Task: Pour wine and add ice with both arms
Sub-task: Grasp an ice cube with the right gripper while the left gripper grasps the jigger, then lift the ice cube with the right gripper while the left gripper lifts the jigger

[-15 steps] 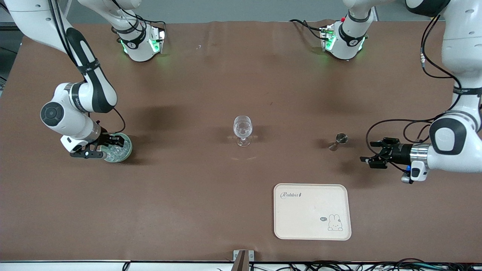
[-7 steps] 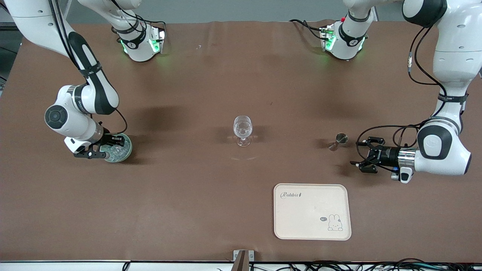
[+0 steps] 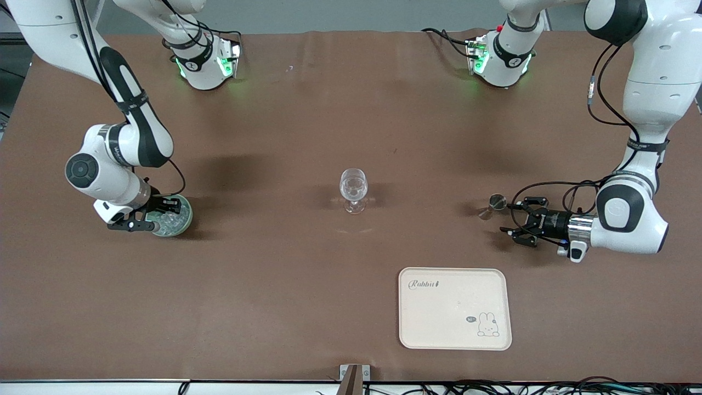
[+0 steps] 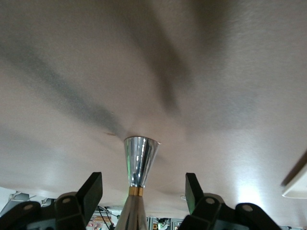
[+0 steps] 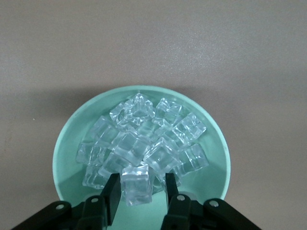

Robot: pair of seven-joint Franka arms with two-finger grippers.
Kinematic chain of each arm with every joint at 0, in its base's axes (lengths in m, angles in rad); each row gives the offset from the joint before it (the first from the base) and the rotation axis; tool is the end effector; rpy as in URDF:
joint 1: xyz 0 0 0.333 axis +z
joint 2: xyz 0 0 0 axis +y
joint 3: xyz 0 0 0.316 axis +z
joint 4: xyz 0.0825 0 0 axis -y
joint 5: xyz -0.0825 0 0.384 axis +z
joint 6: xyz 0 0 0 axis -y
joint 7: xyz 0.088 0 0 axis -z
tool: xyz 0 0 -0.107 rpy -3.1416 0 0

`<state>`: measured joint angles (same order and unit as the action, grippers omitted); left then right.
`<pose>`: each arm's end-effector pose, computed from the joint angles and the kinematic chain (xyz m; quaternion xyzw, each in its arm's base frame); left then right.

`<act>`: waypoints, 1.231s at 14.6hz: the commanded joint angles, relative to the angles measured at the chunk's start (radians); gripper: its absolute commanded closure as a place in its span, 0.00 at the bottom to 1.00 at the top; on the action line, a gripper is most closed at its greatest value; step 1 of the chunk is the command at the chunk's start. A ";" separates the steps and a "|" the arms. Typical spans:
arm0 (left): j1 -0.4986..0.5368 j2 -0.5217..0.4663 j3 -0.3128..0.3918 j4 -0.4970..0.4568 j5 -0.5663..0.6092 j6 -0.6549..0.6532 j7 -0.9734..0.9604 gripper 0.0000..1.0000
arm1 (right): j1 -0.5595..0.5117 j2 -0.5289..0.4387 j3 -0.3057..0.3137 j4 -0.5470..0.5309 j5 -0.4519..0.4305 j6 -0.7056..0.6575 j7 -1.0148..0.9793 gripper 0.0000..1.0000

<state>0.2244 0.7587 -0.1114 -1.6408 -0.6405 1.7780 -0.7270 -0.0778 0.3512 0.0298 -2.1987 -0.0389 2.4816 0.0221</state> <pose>0.6230 0.0240 0.1581 0.7489 0.5073 -0.3708 0.2104 0.5487 -0.0260 0.2160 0.9992 -0.0200 -0.0341 0.0058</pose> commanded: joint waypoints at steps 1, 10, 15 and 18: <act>0.000 -0.001 -0.005 -0.011 -0.018 -0.029 0.033 0.26 | -0.005 0.003 0.002 -0.007 0.000 0.016 -0.005 0.54; 0.004 0.022 -0.016 -0.007 -0.048 -0.107 0.101 0.30 | -0.003 0.014 0.004 -0.006 0.007 0.034 -0.004 0.58; 0.001 0.044 -0.016 -0.008 -0.065 -0.104 0.143 0.36 | -0.005 0.014 0.004 -0.007 0.007 0.033 -0.004 0.58; 0.001 0.045 -0.014 -0.010 -0.067 -0.104 0.165 0.44 | -0.004 0.020 0.004 -0.007 0.007 0.033 -0.004 0.61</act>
<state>0.2247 0.8054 -0.1271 -1.6508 -0.6880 1.6822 -0.5837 -0.0778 0.3549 0.0298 -2.1985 -0.0387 2.4966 0.0222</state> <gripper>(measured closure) 0.414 0.604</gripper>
